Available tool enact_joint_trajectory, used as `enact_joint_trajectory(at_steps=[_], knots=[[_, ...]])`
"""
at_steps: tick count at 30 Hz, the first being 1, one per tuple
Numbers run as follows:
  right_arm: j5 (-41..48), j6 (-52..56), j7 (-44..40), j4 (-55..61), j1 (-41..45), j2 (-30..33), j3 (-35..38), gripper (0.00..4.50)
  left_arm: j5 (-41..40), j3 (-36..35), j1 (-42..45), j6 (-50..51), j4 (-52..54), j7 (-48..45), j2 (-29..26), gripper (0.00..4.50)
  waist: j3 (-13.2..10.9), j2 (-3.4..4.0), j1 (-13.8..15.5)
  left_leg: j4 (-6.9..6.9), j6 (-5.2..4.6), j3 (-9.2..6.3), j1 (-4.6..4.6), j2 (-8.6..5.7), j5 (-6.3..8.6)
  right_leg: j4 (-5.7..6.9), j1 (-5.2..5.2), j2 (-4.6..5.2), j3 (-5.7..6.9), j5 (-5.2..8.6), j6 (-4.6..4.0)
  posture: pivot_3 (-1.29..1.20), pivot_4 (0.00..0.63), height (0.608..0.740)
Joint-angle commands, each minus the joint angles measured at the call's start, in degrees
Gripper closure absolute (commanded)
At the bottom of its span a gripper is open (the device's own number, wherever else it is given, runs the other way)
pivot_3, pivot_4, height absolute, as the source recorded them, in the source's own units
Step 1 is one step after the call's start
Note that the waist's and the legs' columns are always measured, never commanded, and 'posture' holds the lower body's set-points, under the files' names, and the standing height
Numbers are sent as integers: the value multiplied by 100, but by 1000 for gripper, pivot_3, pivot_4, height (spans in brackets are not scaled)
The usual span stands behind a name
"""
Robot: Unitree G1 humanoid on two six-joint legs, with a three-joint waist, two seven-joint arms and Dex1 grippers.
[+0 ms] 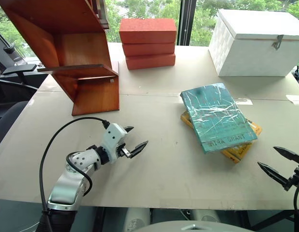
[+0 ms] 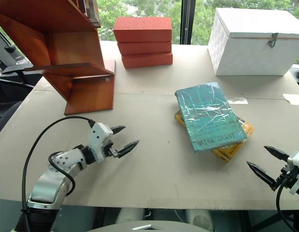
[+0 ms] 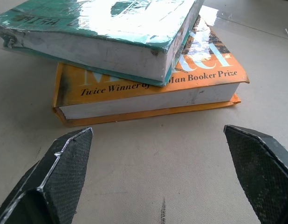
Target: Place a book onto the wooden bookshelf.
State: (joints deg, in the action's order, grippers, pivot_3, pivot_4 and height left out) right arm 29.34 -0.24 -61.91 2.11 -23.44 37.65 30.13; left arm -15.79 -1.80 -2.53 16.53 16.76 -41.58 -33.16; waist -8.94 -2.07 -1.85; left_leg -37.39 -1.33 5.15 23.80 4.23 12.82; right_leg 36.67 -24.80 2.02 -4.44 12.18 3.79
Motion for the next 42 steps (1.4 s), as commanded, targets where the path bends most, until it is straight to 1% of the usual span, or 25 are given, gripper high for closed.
enact_joint_trajectory(at_steps=[1, 10, 19, 24, 26, 29, 32, 35, 37, 39, 40, 41, 42], knots=[[-34, -168, -35, -30, -11, 36, 80, 0, -77, -122, 50, -127, 73, -74, -30, 26, 0, 0, 0, 0, 0, 0, 0, 0, 0, 0, 0, 0, 0, 0, 0, 0, 150, 720], [-84, -366, -77, -293, 82, 66, 68, 0, -105, -136, 87, -161, 47, -147, -32, 26, 1, 2, -3, -1, 0, -4, -2, -1, 0, 0, 3, 0, 2, 1, 2, 0, 150, 720], [-124, -378, -49, -299, 142, 51, 50, 0, -88, -125, 141, -190, -14, -167, -32, 26, 1, 2, 1, -1, -1, -6, -1, -1, 0, 0, 4, 0, 5, 1, 1, 0, 150, 720], [-101, -311, 146, -417, 326, 17, 128, 0, -55, -101, 239, -250, -85, -225, -50, 26, 2, 3, 0, -2, -1, -6, -2, -1, 0, 0, 6, 0, 5, 1, 1, 0, 150, 720], [-89, -236, 485, -537, 568, -25, 232, 0, -116, -127, 363, -240, -123, -308, -76, 26, 2, 3, -9, -2, -1, -7, -3, -1, -1, 0, 7, 0, 5, 1, 1, 0, 150, 720], [-163, 49, 1196, -790, 1077, 3, 306, 0, -414, -173, 721, -64, -195, -644, -190, 26, 1, 3, -12, -5, -1, -9, -2, -2, -1, 1, 8, -1, 6, -2, -2, 0, 150, 720], [-470, 455, 1854, -1199, 1676, 153, 126, 0, -756, -158, 1242, 168, -289, -1173, -444, 26, 2, 5, -14, -8, -1, -12, -3, -3, -1, 2, 11, -2, 8, -3, -3, 0, 150, 720], [-759, 828, 2199, -1701, 2305, 271, -195, 0, -1050, -84, 1719, 414, -399, -1792, -781, 26, 2, 6, -21, -8, -2, -11, -2, -4, -1, 3, 11, -3, 8, -6, -8, 0, 150, 720], [-850, 841, 2392, -2027, 2767, 257, -282, 0, -1196, -43, 1989, 510, -481, -2236, -1027, 26, 0, 8, -46, -5, -2, -11, -1, -4, -2, 3, 10, -4, 7, -5, -9, 0, 150, 720], [-932, 821, 2530, -2355, 3142, 256, -338, 520, -1334, -23, 2196, 600, -536, -2584, -1187, 0, -3, 18, -51, -3, -2, -11, 4, -4, -2, 2, 7, -7, 6, -5, -8, 0, 150, 720], [-1020, 764, 2569, -2595, 3350, 263, -419, 674, -1411, -3, 2294, 619, -527, -2828, -1296, 0, -4, 17, -55, -1, -2, -12, 2, -4, -2, 2, 9, -8, 6, -3, -5, 0, 150, 720], [-1097, 697, 2588, -2813, 3527, 274, -497, 1206, -1476, 12, 2377, 634, -521, -3040, -1386, 0, -5, 18, -58, 0, -2, -14, 3, -4, -2, 3, 8, -11, 7, -2, -5, 0, 150, 720], [-1153, 618, 2574, -3006, 3681, 277, -561, 1580, -1551, 8, 2430, 658, -499, -3226, -1469, 0, -5, 18, -57, 0, -2, -14, 4, -4, -2, 3, 7, -12, 7, -3, -5, 0, 150, 720]])
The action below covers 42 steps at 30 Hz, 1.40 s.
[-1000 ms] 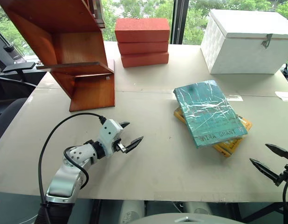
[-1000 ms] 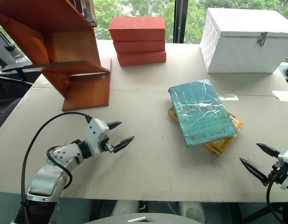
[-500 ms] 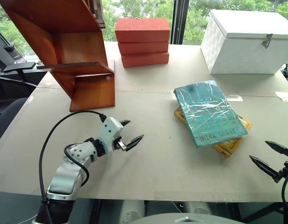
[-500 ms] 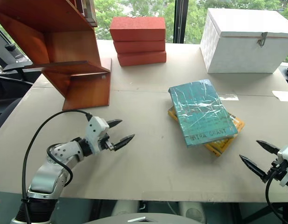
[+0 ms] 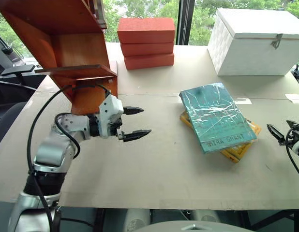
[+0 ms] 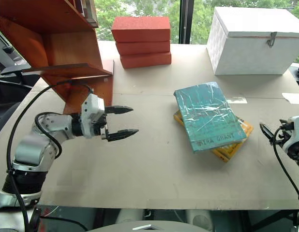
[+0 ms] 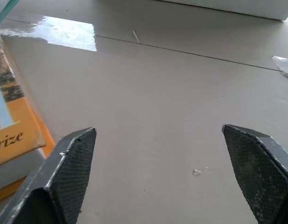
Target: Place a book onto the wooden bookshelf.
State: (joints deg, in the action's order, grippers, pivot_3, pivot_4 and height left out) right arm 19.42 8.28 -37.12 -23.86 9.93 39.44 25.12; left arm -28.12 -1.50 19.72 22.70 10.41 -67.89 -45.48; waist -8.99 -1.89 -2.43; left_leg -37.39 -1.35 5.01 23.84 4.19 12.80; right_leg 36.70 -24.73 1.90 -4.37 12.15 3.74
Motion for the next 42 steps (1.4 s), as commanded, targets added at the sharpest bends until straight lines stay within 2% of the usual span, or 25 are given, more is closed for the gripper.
enact_joint_trajectory(at_steps=[1, 2, 3, 4, 7, 8, 15, 20, 24, 28, 31, 37, 42], knots=[[-200, -310, 67, -580, 476, 96, -104, 2107, -371, -26, 240, 66, 145, -728, -296, 0, 1, 3, 9, 0, 0, 0, -1, 0, 0, 0, 1, 0, 0, 0, 0, 0, 150, 720], [-223, -371, 16, -722, 580, 102, -144, 2360, -387, -25, 265, 67, 136, -826, -339, 0, 2, 3, 11, 1, 0, -1, -1, 0, 0, 0, 2, 0, 0, 1, 1, 0, 150, 720], [-241, -427, -39, -834, 656, 114, -187, 2998, -391, -24, 287, 60, 121, -904, -374, 0, 1, 4, 12, 0, 0, -4, -1, 0, 0, 0, 4, 0, 1, 2, 2, 0, 150, 720], [-251, -475, -128, -938, 722, 128, -237, 3434, -384, -24, 309, 34, 96, -986, -410, 0, 1, 4, 16, 0, 0, -3, 1, -1, 0, 0, 4, 0, 1, 2, 2, 0, 150, 720], [-244, -540, -409, -1134, 853, 146, -339, 4401, -364, -44, 385, 15, 9, -1126, -441, 0, 1, 3, 10, -2, 0, -2, 2, -1, 0, 0, 4, 0, 1, 2, 3, 0, 150, 720], [-232, -547, -505, -1160, 873, 147, -369, 4461, -360, -55, 404, 15, -17, -1150, -437, 0, 1, 3, 8, -2, -1, -2, 2, -1, 0, 0, 4, 0, 1, 2, 3, 0, 150, 720], [-50, -285, -1311, -688, 616, 65, -646, 4461, -202, -87, 521, -173, -234, -1024, -319, 0, 1, 3, 8, -3, -1, -2, 0, 0, -1, 3, 4, -1, 1, 2, 3, 0, 150, 720], [348, 403, -1887, 535, -73, -3, -923, 4461, -99, -59, 487, -319, -324, -1034, -330, 0, 1, 3, 17, -3, -1, -5, 1, 0, -1, 5, 4, -3, 2, 2, 3, 0, 150, 720], [636, 964, -2042, 1558, -567, -70, -1145, 4461, -95, -62, 441, -328, -320, -1008, -311, 0, 1, 3, 14, -3, -1, -5, -1, 1, -1, 7, 4, -3, 2, 2, 4, 0, 150, 720], [686, 1173, -1963, 1977, -729, -99, -1247, 4461, -97, -55, 405, -311, -287, -997, -299, 0, 1, 3, 13, -9, -1, -4, -3, 2, -1, 8, 4, -3, 2, 5, 9, 0, 150, 720], [493, 955, -1770, 1797, -637, -58, -1157, 4461, -91, -32, 371, -303, -240, -988, -298, 0, 1, 3, 26, -12, 0, -3, -2, 1, -1, 8, 4, -2, 2, 4, 9, 0, 150, 720], [163, 464, -1066, 1134, 38, -19, -864, 4461, -63, -16, 361, -332, -252, -982, -296, 0, 1, 3, 21, -12, 0, 0, 0, 1, -1, 8, 3, -1, 2, 2, 4, 0, 150, 720], [-163, 225, -433, 650, 871, -281, -1025, 4461, -31, -11, 371, -375, -284, -965, -262, 0, 1, 3, 1, -11, 0, -3, -2, 1, -1, 9, 3, -4, 2, 1, 3, 0, 150, 720]])
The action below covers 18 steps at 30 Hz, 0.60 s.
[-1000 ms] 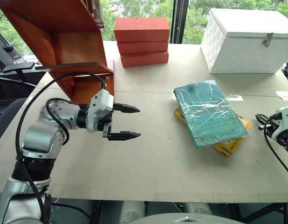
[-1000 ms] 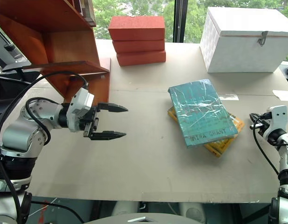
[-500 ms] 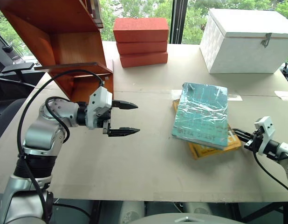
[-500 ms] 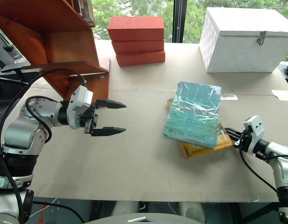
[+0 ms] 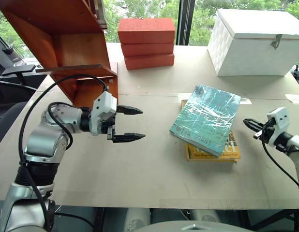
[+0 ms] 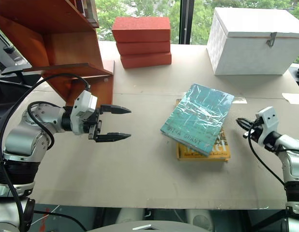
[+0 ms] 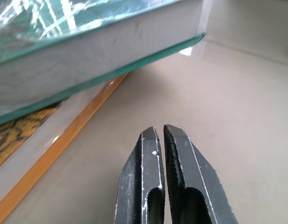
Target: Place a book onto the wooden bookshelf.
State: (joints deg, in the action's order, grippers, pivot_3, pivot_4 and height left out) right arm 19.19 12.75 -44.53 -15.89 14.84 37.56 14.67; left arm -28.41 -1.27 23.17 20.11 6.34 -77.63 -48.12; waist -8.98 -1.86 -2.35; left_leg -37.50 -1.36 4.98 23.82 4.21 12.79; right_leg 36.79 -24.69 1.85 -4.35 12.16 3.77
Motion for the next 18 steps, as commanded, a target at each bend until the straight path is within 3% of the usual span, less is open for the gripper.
enact_joint_trajectory(at_steps=[1, 8, 18], knots=[[-245, -299, 374, -353, 598, -157, -79, 4461, 0, -46, 25, -124, 114, 11, -1, 0, 0, 0, -8, 0, 0, 0, 0, 0, 0, 0, 0, 0, 0, 0, 0, 0, 150, 720], [-475, -726, 207, -1209, 1540, -440, -420, 4461, -50, -181, -50, -127, 146, 44, -67, 0, -1, 1, 5, 2, 0, 0, 6, 0, 0, -2, -1, 0, 0, 0, -1, 0, 150, 720], [-488, -665, -175, -1080, 1725, -712, -781, 4461, -80, -282, -253, -121, 245, 118, -101, 0, -1, 1, -4, 4, 0, 0, 5, 0, 0, -1, -1, 0, 0, 0, -1, 0, 150, 720]])
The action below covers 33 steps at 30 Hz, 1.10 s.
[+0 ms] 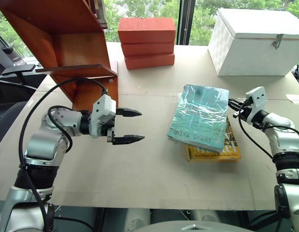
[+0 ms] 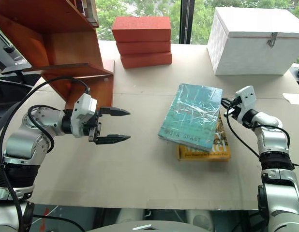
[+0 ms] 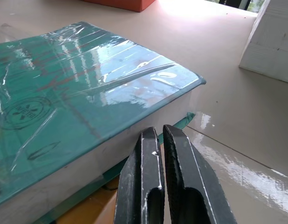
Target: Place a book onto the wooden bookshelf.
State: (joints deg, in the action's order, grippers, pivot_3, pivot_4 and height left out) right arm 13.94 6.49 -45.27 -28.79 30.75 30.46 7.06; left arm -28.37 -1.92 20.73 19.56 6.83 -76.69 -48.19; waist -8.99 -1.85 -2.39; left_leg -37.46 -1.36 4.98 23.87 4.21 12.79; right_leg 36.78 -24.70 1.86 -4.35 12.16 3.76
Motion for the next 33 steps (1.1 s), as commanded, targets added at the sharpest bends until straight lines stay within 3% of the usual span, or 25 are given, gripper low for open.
enact_joint_trajectory(at_steps=[1, 8, 13, 18, 20, 22, 24, 28, 33], knots=[[41, -31, -119, 228, 132, -15, -35, 4461, -82, -214, -18, -75, 191, 24, -93, 0, 0, 0, 2, 0, 0, 0, 0, 0, 0, 0, 0, 0, 0, 0, 0, 0, 150, 720], [64, -4, -134, 363, 25, 61, -13, 4461, -75, -202, -49, -96, 179, 28, -84, 0, 0, 0, 5, 0, 0, 0, 0, 0, 0, 0, 0, 0, 0, 0, 0, 0, 150, 720], [520, 392, -380, 1208, -558, 554, 477, 4461, -129, -221, -178, -30, 282, 82, -64, 0, -1, 1, 49, 1, 0, 0, 1, 0, 0, 0, 0, 1, 1, 1, 0, 0, 150, 720], [1622, 1442, -929, 3127, -1921, 1324, 1361, 2407, -215, -141, -220, 835, 494, 1103, 316, 0, 0, 1, 147, 3, 0, -1, 4, 0, 1, -2, 0, 4, 3, 2, 3, 0, 150, 720], [2372, 2143, -1082, 4077, -2569, 1601, 1926, 1546, -234, -85, -39, 1366, 466, 1847, 731, 0, 2, 5, 153, 1, 0, -2, -1, 1, 0, -1, 1, 1, 4, 2, 4, 0, 150, 720], [3045, 2731, -1215, 4886, -3248, 1795, 2526, 1025, -282, -2, 160, 1988, 401, 2497, 1152, 0, 3, 8, 216, -3, 0, -5, -6, 0, 0, 4, 5, 1, 4, 4, 8, 0, 150, 720], [3603, 3154, -1191, 5431, -3777, 1886, 3052, 37, -258, 103, 294, 2398, 328, 2844, 1453, 0, 5, -4, 198, -10, 0, -23, -8, 1, 0, 3, 21, 1, 17, 12, 21, 0, 150, 720], [4546, 3743, -1177, 6257, -4721, 1930, 4247, 12, -809, 317, 801, 3852, -172, 2975, 1986, 0, 7, -7, 174, -23, 0, -39, -12, -3, 0, -3, 37, 2, 25, 14, 25, 0, 150, 720], [5033, 3858, -927, 6776, -5183, 1912, 4916, 12, -925, 612, 1737, 5266, -1431, 3082, 2470, 0, 7, -11, 156, -35, 0, -69, -11, -9, 0, -2, 41, -5, 33, 16, 27, 0, 150, 720]])
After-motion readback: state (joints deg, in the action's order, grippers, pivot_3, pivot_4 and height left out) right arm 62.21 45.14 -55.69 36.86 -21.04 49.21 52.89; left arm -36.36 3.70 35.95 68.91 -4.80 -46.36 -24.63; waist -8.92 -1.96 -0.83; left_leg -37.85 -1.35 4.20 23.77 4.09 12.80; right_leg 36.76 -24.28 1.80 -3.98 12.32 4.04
